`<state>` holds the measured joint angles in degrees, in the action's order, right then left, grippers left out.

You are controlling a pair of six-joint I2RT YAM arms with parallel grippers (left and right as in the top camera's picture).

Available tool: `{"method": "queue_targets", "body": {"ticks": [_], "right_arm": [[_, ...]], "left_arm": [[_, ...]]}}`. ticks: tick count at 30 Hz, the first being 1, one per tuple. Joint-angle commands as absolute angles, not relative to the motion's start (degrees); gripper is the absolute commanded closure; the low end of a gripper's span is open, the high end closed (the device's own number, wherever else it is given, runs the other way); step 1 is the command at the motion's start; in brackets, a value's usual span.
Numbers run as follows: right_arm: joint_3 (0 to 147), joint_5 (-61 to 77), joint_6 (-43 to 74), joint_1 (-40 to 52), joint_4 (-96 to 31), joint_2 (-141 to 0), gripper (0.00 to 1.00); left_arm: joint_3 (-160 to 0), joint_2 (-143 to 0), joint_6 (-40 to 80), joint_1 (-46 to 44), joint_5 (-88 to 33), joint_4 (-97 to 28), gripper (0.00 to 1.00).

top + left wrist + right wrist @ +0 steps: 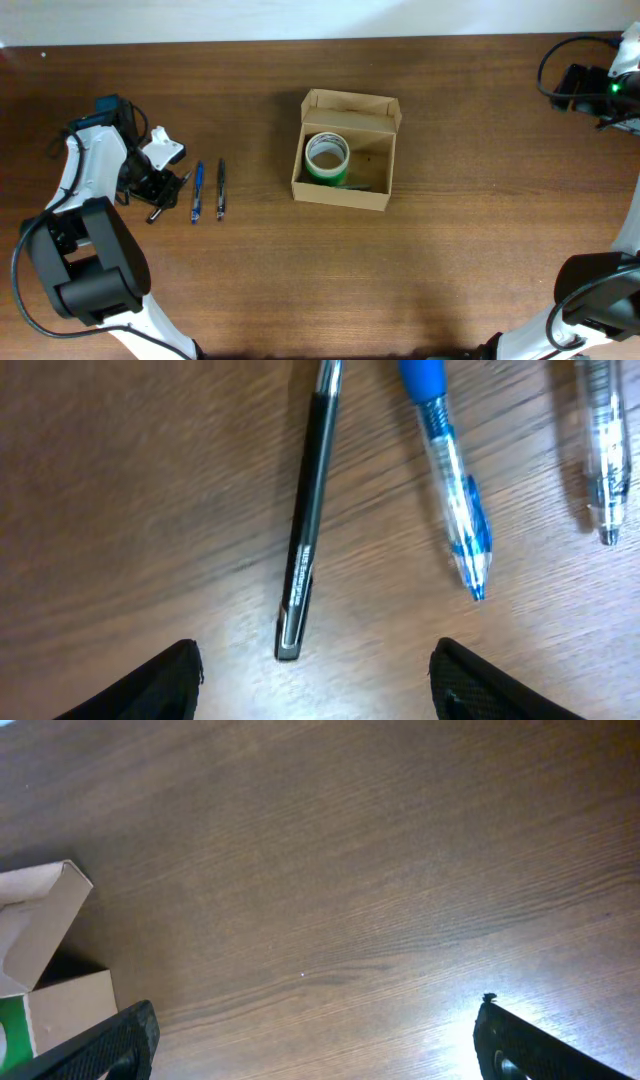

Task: Pack container
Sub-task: 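Retract the right arm and reach the left gripper to the black pen, then lift the black pen with the left gripper and drop it into the box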

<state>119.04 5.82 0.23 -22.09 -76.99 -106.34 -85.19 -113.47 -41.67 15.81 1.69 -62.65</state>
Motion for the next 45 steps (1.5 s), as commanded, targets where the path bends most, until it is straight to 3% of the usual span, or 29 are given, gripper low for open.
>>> {"method": "queue_targets", "body": {"ticks": [1,13,17,18,21,26,29,32,37,45], "right_arm": [[119.0,5.7,1.0,-22.2,-76.5,-106.6,0.01],[119.0,5.8,1.0,-22.2,-76.9,-106.6,0.01],[119.0,5.8,1.0,-22.2,-77.4,-106.6,0.01],[119.0,5.8,1.0,-22.2,-77.4,-106.6,0.01],[119.0,5.8,1.0,-22.2,-77.4,-106.6,0.01],[119.0,5.8,1.0,-22.2,-77.4,-106.6,0.01],[119.0,5.8,1.0,-22.2,-77.4,-106.6,0.01],[119.0,5.8,1.0,-22.2,-77.4,-106.6,0.01],[119.0,5.8,1.0,-22.2,-77.4,-106.6,0.01],[119.0,5.8,1.0,-22.2,-77.9,-106.6,0.01]], "left_arm": [[-85.4,-115.2,-45.1,15.9,-1.1,-61.4,0.25],[-85.4,-122.8,-44.2,14.7,1.9,-58.4,0.25],[-85.4,-124.2,-43.5,13.0,3.7,-58.5,0.3],[-85.4,-124.6,-43.4,12.3,5.1,-58.4,0.42],[-85.4,-125.3,-43.3,10.9,6.2,-57.9,0.62],[-85.4,-125.3,-43.3,10.5,8.3,-57.8,0.78],[-85.5,-125.3,-43.2,10.5,8.9,-57.4,0.98],[-87.1,-125.2,-41.5,10.5,8.9,-58.1,0.98],[-104.8,-124.4,-35.8,10.5,5.7,-69.9,0.98],[-146.2,-124.2,-40.5,6.1,-17.5,-89.1,0.98]]}}
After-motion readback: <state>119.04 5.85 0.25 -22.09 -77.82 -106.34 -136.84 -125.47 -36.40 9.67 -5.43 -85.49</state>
